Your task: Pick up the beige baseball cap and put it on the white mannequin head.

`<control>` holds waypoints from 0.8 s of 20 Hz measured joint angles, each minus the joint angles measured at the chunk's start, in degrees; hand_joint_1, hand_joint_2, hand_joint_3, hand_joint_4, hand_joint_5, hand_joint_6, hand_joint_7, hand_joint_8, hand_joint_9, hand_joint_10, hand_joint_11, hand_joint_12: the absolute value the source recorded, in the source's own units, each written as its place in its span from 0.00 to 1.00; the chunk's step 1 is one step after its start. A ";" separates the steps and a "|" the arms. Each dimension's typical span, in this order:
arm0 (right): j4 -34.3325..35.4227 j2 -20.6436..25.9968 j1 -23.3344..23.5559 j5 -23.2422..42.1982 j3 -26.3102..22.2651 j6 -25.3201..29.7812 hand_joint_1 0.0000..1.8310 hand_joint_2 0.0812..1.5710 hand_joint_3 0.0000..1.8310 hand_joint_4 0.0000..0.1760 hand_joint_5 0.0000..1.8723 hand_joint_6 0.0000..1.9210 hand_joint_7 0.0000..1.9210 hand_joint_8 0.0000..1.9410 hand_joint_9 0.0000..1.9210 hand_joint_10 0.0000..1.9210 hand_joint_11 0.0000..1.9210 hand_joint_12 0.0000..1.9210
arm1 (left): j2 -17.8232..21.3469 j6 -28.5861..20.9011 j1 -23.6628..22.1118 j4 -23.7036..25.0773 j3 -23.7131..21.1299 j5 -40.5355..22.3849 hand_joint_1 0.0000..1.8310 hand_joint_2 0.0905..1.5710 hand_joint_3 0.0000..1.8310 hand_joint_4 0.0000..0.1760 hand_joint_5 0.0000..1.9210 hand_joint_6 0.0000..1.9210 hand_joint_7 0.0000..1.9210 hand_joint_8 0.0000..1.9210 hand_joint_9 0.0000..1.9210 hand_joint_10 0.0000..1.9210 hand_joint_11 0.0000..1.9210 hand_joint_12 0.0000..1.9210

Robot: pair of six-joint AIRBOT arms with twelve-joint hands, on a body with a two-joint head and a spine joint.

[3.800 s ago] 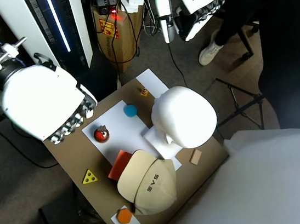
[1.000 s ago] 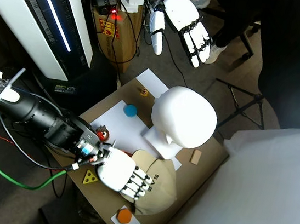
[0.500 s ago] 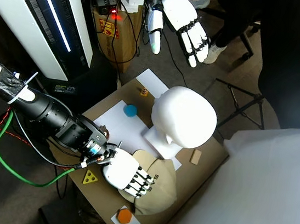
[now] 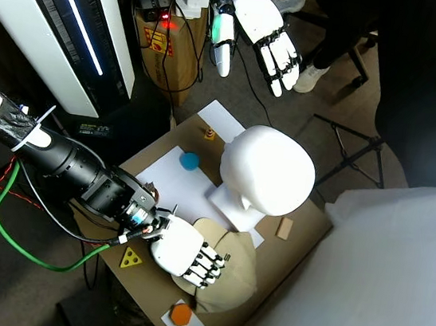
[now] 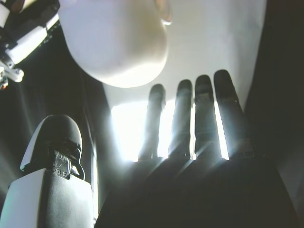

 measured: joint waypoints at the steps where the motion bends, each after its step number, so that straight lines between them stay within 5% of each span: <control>1: -0.39 0.02 0.00 0.02 0.02 0.59 0.70 0.76 0.01 0.00 0.25 0.06 0.29 0.06 0.27 0.10 0.07 0.59 | 0.00 -0.26 0.20 1.09 0.00 1.01 0.00 0.70 0.00 0.59 0.06 0.00 0.05 0.00 0.05 0.00 0.00 0.22; 2: -0.57 0.00 0.00 -0.07 0.02 0.79 0.70 0.76 0.01 0.00 0.25 0.06 0.29 0.06 0.27 0.10 0.07 0.59 | 0.00 -0.24 0.17 1.88 0.00 1.77 0.00 0.70 0.00 0.59 0.06 0.00 0.05 0.00 0.05 0.00 0.00 0.22; 3: -0.68 -0.11 0.00 -0.09 0.02 0.85 0.74 0.72 0.00 0.00 0.41 0.46 0.43 0.43 0.44 0.58 0.38 0.77 | 0.00 -0.15 0.04 2.54 0.00 2.43 0.00 0.70 0.00 0.59 0.06 0.00 0.05 0.00 0.06 0.00 0.00 0.24; 4: -0.81 -0.13 0.02 0.11 0.02 0.87 0.74 0.73 0.00 0.00 0.42 0.58 0.44 0.55 0.46 0.70 0.44 0.81 | -0.07 -0.02 -0.33 2.16 0.00 2.86 0.00 0.70 0.00 0.59 0.06 0.00 0.05 0.00 0.06 0.00 0.00 0.25; 9: -0.76 -0.02 0.22 0.74 0.09 1.03 0.81 0.73 0.00 0.00 0.39 0.60 0.44 0.56 0.44 0.69 0.40 0.92 | -0.42 -0.04 -0.48 0.90 0.11 3.06 0.00 0.70 0.00 0.58 0.06 0.00 0.05 0.00 0.06 0.00 0.00 0.22; 16: -0.74 -1.14 1.51 1.77 4.04 3.10 0.81 0.73 0.00 0.00 0.39 0.60 0.43 0.57 0.44 0.68 0.41 0.91 | -0.76 -0.28 -0.17 1.16 -0.02 2.73 0.00 0.70 0.00 0.58 0.06 0.00 0.05 0.00 0.06 0.00 0.00 0.24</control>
